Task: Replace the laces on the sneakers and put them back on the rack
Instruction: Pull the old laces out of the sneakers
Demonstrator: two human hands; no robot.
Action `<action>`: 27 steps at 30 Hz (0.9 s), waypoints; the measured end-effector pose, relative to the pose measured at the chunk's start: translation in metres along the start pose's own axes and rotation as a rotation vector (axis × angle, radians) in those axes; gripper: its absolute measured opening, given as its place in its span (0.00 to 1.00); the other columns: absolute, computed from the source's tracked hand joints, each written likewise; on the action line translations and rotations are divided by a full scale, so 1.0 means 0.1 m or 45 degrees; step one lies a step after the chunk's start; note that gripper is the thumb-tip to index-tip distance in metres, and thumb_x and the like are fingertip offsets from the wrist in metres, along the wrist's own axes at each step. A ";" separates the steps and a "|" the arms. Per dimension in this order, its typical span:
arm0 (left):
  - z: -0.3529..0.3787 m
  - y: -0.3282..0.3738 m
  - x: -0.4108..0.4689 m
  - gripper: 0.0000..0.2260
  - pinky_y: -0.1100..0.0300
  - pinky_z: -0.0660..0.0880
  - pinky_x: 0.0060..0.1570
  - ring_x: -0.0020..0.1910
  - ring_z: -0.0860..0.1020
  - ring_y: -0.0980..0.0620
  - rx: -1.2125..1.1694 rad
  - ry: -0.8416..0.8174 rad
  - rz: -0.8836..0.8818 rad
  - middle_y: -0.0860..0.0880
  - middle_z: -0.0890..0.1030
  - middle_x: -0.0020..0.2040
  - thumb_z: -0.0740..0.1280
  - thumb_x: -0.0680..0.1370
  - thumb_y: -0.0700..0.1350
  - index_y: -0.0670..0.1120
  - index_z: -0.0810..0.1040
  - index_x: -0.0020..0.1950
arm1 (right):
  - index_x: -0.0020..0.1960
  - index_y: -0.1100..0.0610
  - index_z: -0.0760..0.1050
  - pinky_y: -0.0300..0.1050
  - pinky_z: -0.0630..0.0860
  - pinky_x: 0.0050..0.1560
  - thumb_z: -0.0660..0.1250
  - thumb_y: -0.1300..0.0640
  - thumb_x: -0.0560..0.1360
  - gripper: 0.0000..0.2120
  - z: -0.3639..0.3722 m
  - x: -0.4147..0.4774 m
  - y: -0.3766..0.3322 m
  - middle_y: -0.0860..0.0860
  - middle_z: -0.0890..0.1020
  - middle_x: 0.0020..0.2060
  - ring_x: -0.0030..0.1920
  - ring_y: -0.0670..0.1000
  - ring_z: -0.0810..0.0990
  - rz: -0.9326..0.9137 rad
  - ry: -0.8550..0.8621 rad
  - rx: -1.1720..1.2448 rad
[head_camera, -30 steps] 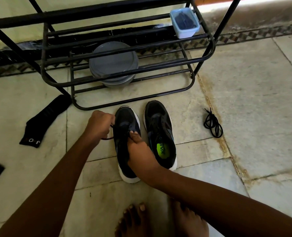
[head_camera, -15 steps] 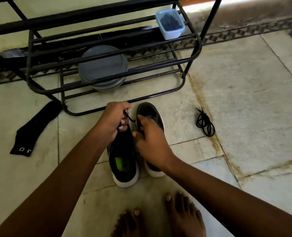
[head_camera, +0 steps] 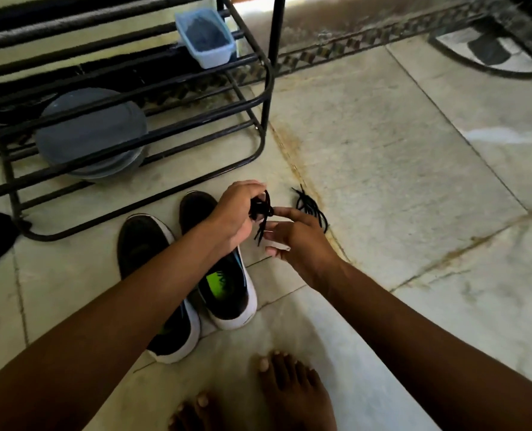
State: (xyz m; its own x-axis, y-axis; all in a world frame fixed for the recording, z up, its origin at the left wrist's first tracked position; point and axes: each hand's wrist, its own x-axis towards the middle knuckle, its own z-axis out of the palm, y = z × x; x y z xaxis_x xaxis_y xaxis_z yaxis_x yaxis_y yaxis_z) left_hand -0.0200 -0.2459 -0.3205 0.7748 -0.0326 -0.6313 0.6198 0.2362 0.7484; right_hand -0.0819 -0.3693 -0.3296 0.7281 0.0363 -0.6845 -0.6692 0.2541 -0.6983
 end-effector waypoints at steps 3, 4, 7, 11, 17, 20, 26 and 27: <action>-0.01 -0.09 0.06 0.08 0.60 0.70 0.43 0.45 0.76 0.50 -0.019 -0.063 -0.048 0.43 0.76 0.47 0.61 0.82 0.31 0.43 0.73 0.53 | 0.62 0.59 0.77 0.47 0.79 0.42 0.67 0.70 0.77 0.15 -0.10 0.07 0.04 0.54 0.83 0.45 0.47 0.54 0.82 0.042 0.054 0.097; 0.01 -0.12 0.05 0.09 0.61 0.72 0.45 0.46 0.76 0.50 0.036 -0.108 -0.057 0.43 0.77 0.47 0.59 0.81 0.30 0.43 0.73 0.53 | 0.61 0.60 0.76 0.46 0.78 0.41 0.68 0.70 0.76 0.15 -0.13 0.09 0.05 0.55 0.82 0.45 0.47 0.55 0.81 0.028 0.077 0.113; 0.01 -0.22 0.04 0.14 0.57 0.76 0.55 0.52 0.79 0.47 0.292 -0.216 -0.066 0.40 0.81 0.51 0.56 0.80 0.25 0.39 0.76 0.55 | 0.62 0.63 0.75 0.44 0.79 0.38 0.68 0.72 0.76 0.16 -0.21 0.17 0.06 0.58 0.82 0.47 0.47 0.57 0.81 0.019 0.117 0.174; -0.02 -0.33 0.05 0.14 0.53 0.76 0.62 0.53 0.80 0.47 0.682 -0.260 -0.016 0.39 0.83 0.52 0.58 0.80 0.27 0.41 0.79 0.54 | 0.62 0.66 0.76 0.44 0.79 0.36 0.67 0.72 0.76 0.15 -0.29 0.30 0.09 0.59 0.82 0.48 0.45 0.55 0.82 0.003 0.210 0.129; -0.02 -0.40 0.17 0.07 0.54 0.76 0.54 0.51 0.81 0.46 1.035 -0.314 0.097 0.36 0.84 0.53 0.64 0.81 0.36 0.39 0.81 0.54 | 0.60 0.69 0.77 0.47 0.80 0.42 0.67 0.73 0.74 0.14 -0.41 0.37 0.13 0.61 0.81 0.46 0.43 0.56 0.81 -0.107 0.354 0.031; 0.06 -0.41 0.19 0.08 0.50 0.78 0.57 0.56 0.82 0.39 1.151 -0.244 0.179 0.41 0.84 0.52 0.68 0.79 0.41 0.40 0.83 0.55 | 0.64 0.66 0.77 0.50 0.84 0.49 0.69 0.68 0.74 0.18 -0.46 0.38 0.13 0.59 0.84 0.48 0.40 0.54 0.86 -0.183 0.439 -0.233; 0.27 -0.42 0.28 0.09 0.63 0.75 0.42 0.44 0.82 0.49 1.201 0.084 0.290 0.45 0.84 0.46 0.78 0.74 0.40 0.41 0.84 0.53 | 0.61 0.61 0.81 0.55 0.84 0.51 0.70 0.63 0.75 0.15 -0.58 0.33 0.00 0.49 0.84 0.43 0.40 0.51 0.86 -0.358 0.529 -0.633; 0.32 -0.42 0.32 0.09 0.64 0.75 0.40 0.42 0.81 0.50 1.159 0.099 0.288 0.46 0.83 0.44 0.78 0.74 0.40 0.41 0.83 0.51 | 0.61 0.60 0.82 0.53 0.84 0.52 0.70 0.63 0.75 0.14 -0.62 0.33 -0.04 0.49 0.84 0.45 0.43 0.51 0.86 -0.387 0.547 -0.693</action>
State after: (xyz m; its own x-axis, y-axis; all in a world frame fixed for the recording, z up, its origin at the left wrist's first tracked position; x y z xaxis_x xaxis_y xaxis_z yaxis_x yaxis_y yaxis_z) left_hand -0.0173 -0.2876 -0.3656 0.8986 -0.0065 -0.4386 0.3398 -0.6221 0.7053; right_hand -0.0646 -0.4288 -0.3628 0.8447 -0.3676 -0.3891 -0.5085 -0.3242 -0.7977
